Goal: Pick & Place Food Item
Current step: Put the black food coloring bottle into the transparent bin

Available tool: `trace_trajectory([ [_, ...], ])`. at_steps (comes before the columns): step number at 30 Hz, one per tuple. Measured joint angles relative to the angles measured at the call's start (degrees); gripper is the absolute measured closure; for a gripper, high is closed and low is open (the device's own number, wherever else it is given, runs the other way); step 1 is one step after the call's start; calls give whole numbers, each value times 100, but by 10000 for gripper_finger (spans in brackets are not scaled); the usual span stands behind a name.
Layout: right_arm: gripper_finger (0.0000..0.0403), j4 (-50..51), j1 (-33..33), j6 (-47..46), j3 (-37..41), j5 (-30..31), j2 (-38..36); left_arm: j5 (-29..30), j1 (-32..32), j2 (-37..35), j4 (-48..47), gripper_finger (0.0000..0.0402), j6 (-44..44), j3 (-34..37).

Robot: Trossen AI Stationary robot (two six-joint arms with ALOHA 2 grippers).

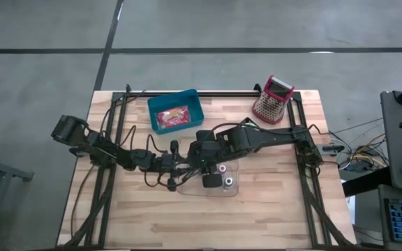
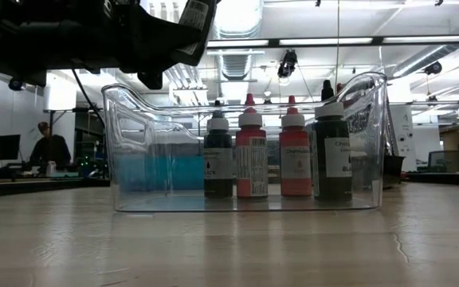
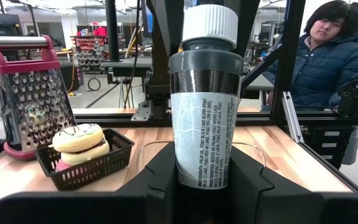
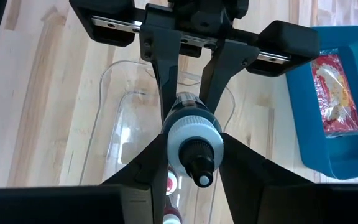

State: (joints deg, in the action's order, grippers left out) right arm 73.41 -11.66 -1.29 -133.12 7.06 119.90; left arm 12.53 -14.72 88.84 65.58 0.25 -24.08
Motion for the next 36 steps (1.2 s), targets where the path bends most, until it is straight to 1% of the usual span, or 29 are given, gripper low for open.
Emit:
trace_trajectory([
  [17, 294, 13, 0, 84, 2, -64, 0, -16, 2, 0, 4, 310, 0, 0],
  [21, 294, 18, -3, 79, 4, -92, 0, -145, 4, 0, -26, 308, 2, 0],
  [23, 294, 35, -7, 80, 8, -98, 0, -169, 4, -4, -108, 289, 38, -5],
  [30, 294, 182, -17, 110, 15, -165, 0, -303, -4, -118, -481, 179, 150, -7],
  [33, 294, 173, -15, 108, 15, -156, 0, -566, -7, -209, -632, 150, 234, -7],
  [36, 294, 182, -18, 106, 15, -192, 0, -732, -20, -368, -1002, 135, 285, -13],
])
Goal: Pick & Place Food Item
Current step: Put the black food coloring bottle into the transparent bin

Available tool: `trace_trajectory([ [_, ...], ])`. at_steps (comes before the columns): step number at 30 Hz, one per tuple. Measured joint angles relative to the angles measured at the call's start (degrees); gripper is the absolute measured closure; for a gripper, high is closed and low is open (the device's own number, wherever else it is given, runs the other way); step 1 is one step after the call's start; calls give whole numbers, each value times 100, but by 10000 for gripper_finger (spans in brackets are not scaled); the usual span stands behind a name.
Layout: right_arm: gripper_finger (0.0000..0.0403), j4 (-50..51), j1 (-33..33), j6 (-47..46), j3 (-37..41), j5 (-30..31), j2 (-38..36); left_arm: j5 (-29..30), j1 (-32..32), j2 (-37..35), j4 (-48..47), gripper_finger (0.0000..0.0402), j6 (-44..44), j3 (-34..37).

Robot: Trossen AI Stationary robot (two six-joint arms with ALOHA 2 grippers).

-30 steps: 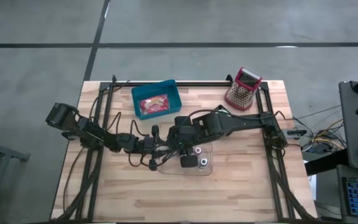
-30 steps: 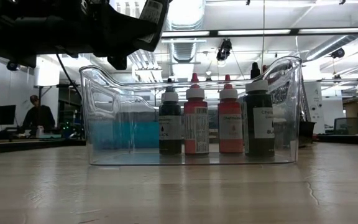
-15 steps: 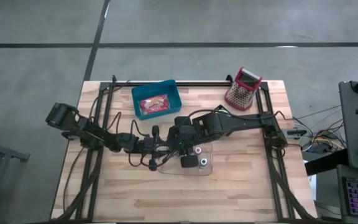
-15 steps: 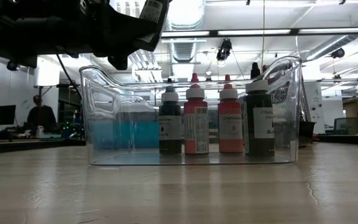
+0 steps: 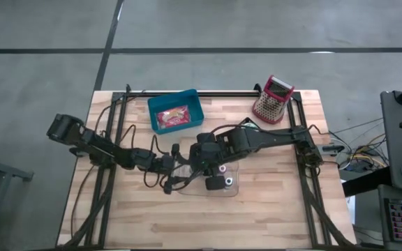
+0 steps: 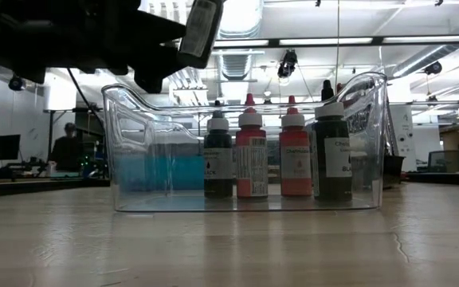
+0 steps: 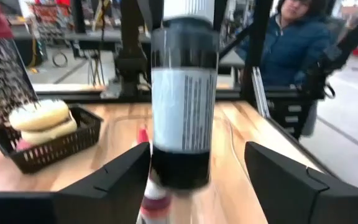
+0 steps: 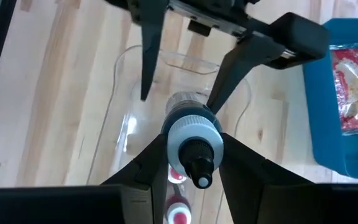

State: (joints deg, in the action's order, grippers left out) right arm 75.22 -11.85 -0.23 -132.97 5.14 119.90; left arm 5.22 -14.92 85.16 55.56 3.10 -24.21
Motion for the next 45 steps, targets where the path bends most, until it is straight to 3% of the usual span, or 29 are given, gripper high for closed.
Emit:
trace_trajectory([
  [17, 294, 240, -282, -335, 657, -333, -2, -44, -231, -1569, -2381, 129, -44, 13],
  [45, 294, -1030, -469, -627, 2463, -229, -11, 229, -245, -1621, -2478, 129, -47, 15],
])
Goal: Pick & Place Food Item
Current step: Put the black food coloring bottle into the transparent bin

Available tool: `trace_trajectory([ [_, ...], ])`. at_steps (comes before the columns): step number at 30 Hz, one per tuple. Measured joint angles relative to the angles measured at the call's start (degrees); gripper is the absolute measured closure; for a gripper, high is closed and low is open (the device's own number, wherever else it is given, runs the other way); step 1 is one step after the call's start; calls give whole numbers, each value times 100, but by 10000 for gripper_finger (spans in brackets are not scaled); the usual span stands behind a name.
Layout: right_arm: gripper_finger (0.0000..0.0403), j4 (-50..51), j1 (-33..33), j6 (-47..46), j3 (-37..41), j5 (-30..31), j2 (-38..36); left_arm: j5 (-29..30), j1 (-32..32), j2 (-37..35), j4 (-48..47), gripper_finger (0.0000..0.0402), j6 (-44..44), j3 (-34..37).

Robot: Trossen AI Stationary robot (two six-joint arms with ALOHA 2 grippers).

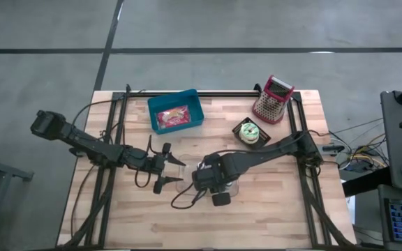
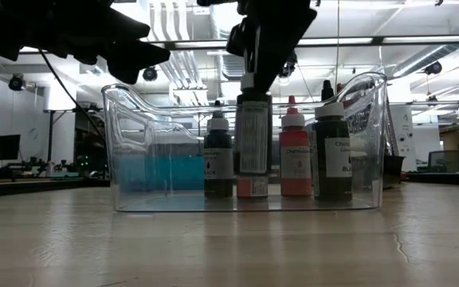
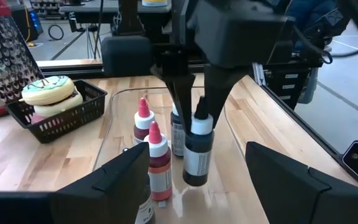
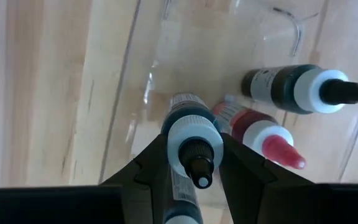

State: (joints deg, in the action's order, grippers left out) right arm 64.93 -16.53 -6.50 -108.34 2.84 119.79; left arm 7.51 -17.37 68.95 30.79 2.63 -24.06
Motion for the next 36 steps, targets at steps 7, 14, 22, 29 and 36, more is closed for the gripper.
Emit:
trace_trajectory([
  [7, 294, -169, 0, -17, 278, 12, -2, 0, 0, 0, 3, 129, 20, 0],
  [14, 294, -268, 2, -7, 389, -9, -2, 2, 0, 0, 46, 129, 20, 3],
  [22, 294, -390, 2, 35, 389, -159, -2, 8, 0, 0, 46, 129, 21, 3],
  [29, 294, -432, 2, 46, 389, -156, -2, 17, 0, 0, 46, 129, 44, 3],
  [36, 294, -507, 4, 70, 446, -156, -2, 15, 4, 0, 46, 129, 46, 3],
])
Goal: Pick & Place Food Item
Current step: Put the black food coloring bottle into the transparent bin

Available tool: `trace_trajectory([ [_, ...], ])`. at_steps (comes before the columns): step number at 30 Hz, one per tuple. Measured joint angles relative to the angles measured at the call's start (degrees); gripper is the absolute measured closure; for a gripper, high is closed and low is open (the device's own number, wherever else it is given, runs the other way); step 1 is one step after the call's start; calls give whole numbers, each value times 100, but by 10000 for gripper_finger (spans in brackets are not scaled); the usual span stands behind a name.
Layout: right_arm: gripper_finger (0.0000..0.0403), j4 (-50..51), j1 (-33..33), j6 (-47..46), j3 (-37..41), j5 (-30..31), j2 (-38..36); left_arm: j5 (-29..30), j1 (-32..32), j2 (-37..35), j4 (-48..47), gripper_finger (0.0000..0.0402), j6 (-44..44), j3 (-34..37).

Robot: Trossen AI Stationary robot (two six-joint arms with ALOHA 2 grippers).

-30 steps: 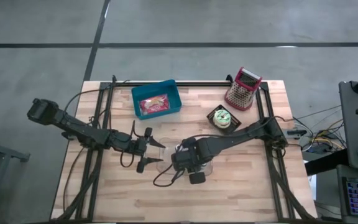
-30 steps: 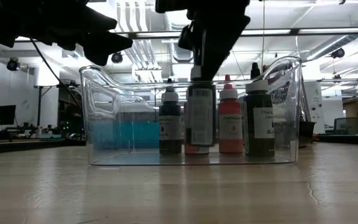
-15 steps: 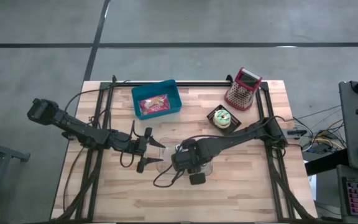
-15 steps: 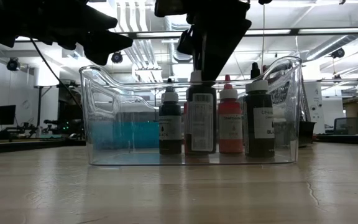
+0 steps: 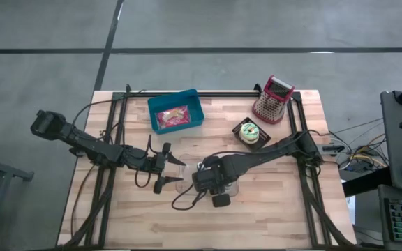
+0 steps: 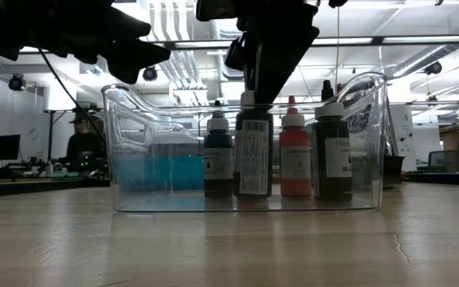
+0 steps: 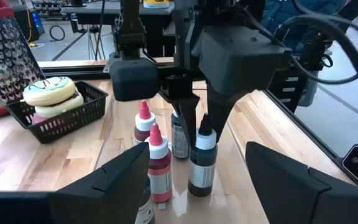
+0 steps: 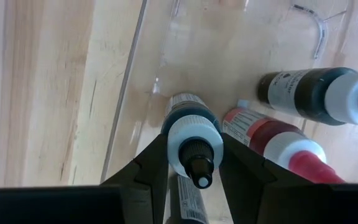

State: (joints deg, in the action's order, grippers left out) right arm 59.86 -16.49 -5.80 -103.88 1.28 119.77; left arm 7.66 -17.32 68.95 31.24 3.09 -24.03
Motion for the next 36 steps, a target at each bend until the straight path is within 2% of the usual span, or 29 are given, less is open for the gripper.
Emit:
trace_trajectory([
  [36, 294, -203, 4, -26, 191, -125, -4, -13, -4, -50, 2, 129, 20, 0],
])
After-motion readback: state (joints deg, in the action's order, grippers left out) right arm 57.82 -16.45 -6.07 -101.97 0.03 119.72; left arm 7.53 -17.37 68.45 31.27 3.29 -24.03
